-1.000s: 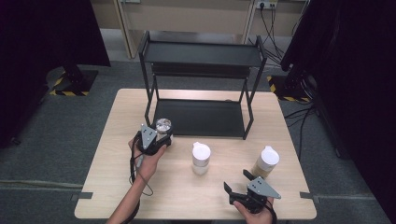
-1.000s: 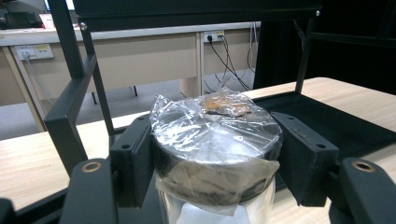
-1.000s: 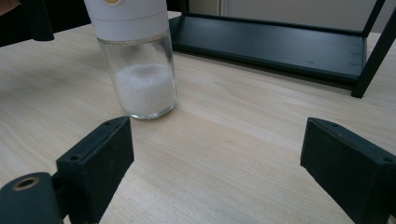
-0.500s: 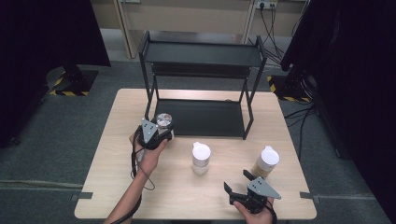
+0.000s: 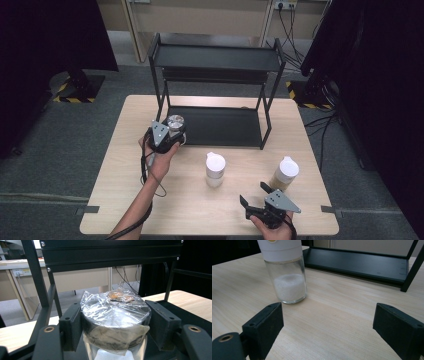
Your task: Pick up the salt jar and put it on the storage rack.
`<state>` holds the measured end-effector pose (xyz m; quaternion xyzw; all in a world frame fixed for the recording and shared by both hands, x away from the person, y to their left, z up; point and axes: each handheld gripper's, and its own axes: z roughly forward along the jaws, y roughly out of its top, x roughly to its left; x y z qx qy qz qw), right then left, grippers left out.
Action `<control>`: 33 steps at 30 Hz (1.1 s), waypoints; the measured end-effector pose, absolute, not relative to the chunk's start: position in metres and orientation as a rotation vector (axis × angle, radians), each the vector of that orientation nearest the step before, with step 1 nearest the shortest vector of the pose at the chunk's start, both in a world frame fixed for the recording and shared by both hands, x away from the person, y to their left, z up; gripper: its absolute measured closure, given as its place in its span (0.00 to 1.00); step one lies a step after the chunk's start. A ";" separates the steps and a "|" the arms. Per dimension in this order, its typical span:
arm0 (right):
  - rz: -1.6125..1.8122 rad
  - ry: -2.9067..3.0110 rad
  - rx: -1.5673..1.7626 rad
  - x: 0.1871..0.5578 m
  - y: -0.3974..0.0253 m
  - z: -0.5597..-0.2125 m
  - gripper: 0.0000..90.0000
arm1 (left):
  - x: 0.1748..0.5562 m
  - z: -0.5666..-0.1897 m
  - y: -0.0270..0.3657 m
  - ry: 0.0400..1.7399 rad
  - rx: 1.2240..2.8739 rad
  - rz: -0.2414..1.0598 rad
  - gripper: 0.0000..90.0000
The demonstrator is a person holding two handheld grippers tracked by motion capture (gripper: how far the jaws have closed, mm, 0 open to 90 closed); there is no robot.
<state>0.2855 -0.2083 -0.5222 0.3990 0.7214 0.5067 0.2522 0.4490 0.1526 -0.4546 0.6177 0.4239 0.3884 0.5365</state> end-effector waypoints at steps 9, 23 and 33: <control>1.383 1.957 1.086 0.285 -0.209 -0.522 0.11 | 0.464 -0.451 0.150 1.022 1.471 0.928 0.39; 1.385 1.958 1.088 0.285 -0.209 -0.522 0.11 | 0.485 -0.447 0.145 1.038 1.478 0.933 0.39; 1.389 1.958 1.090 0.285 -0.209 -0.522 0.11 | 0.498 -0.446 0.143 1.048 1.491 0.937 0.39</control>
